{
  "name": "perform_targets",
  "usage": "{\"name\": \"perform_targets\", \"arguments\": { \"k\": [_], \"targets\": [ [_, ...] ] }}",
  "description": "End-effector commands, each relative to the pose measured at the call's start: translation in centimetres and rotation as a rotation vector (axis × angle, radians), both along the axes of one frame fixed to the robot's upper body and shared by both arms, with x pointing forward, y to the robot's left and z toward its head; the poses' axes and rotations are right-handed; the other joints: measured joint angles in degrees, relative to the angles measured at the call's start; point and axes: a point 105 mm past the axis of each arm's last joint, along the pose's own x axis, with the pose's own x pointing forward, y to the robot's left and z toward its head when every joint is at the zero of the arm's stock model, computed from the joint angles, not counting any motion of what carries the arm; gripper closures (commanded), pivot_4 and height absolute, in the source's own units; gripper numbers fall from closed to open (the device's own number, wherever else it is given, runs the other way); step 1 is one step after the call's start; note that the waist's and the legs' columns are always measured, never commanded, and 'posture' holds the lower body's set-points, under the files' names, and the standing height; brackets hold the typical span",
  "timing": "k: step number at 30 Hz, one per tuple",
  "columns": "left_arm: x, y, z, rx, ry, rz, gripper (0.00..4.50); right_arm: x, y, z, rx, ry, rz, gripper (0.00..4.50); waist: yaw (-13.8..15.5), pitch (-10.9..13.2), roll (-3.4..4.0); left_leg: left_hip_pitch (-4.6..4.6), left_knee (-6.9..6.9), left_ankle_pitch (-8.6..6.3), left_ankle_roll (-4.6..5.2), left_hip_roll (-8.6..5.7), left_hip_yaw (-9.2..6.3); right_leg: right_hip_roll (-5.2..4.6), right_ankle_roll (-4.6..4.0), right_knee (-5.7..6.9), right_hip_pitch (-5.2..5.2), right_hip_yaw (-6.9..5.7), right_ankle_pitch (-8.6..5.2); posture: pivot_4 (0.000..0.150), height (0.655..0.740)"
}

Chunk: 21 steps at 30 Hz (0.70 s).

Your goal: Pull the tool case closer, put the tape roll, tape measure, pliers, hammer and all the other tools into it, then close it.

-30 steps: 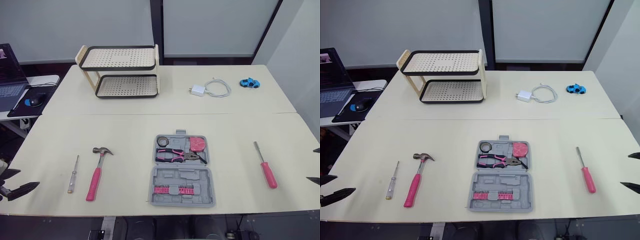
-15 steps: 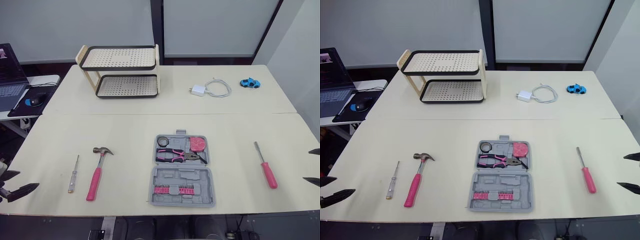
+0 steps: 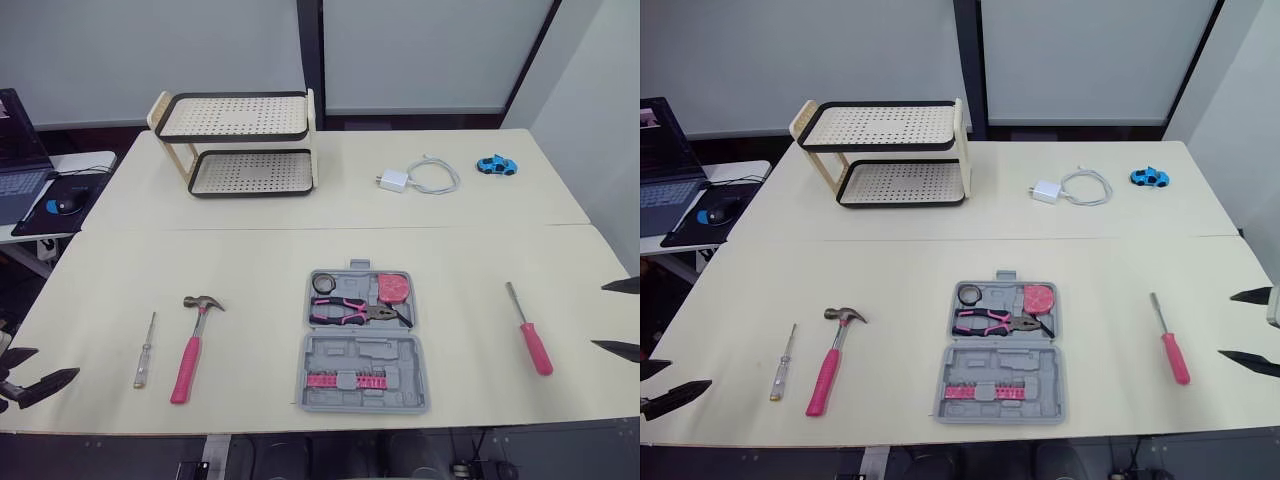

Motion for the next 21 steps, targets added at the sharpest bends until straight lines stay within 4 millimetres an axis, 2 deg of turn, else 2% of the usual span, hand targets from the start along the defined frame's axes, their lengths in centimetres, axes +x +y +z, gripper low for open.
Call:
{"name": "perform_targets", "arguments": {
  "k": [1, 6, 12, 17, 21],
  "targets": [
    [-0.1, 0.0, 1.0, -0.007, -0.055, 0.029, 0.0, 0.8, 3.7, 1.6, 0.044, -0.033, 0.12, 0.06, -0.1, 0.0, 0.01, 0.0, 0.0, 0.0, 0.0, 0.02, 0.0, 0.0, 0.0, 0.0, 0.0, 0.01, 0.0, 0.15, 0.74],
    [-1.1, -0.7, 0.7, -0.03, -0.058, 0.059, 0.0, 1.0, 9.9, 2.6, 0.156, 0.017, 0.329, 0.06, 0.0, 0.0, 0.0, -0.01, 0.01, 0.0, -0.01, 0.07, -0.15, -0.04, 0.0, -0.02, -0.03, 0.03, 0.0, 0.15, 0.74],
    [-2.0, -2.1, 0.4, -0.061, -0.077, 0.083, 0.0, 1.7, 15.6, 3.2, 0.292, 0.054, 0.506, 0.06, 0.2, 0.0, -0.07, -0.04, 0.01, -0.01, -0.02, 0.09, -0.28, -0.25, -0.02, -0.11, -0.05, -0.01, 0.02, 0.15, 0.74],
    [-1.6, -4.0, 0.0, -0.109, -0.125, 0.118, 0.0, 2.1, 18.7, 3.7, 0.362, 0.083, 0.594, 0.06, 0.4, 0.0, -0.08, -0.12, 0.03, -0.01, -0.02, 0.02, -0.4, -0.34, -0.03, -0.18, -0.1, -0.1, 0.03, 0.15, 0.74],
    [-0.7, -5.7, -0.7, -0.141, -0.188, 0.175, 0.0, 1.9, 20.2, 4.1, 0.393, 0.102, 0.63, 0.06, 0.5, 0.0, -0.11, -0.19, 0.02, -0.01, -0.02, -0.05, -0.43, -0.41, -0.02, -0.33, -0.11, -0.12, 0.05, 0.15, 0.74]
  ]
}}
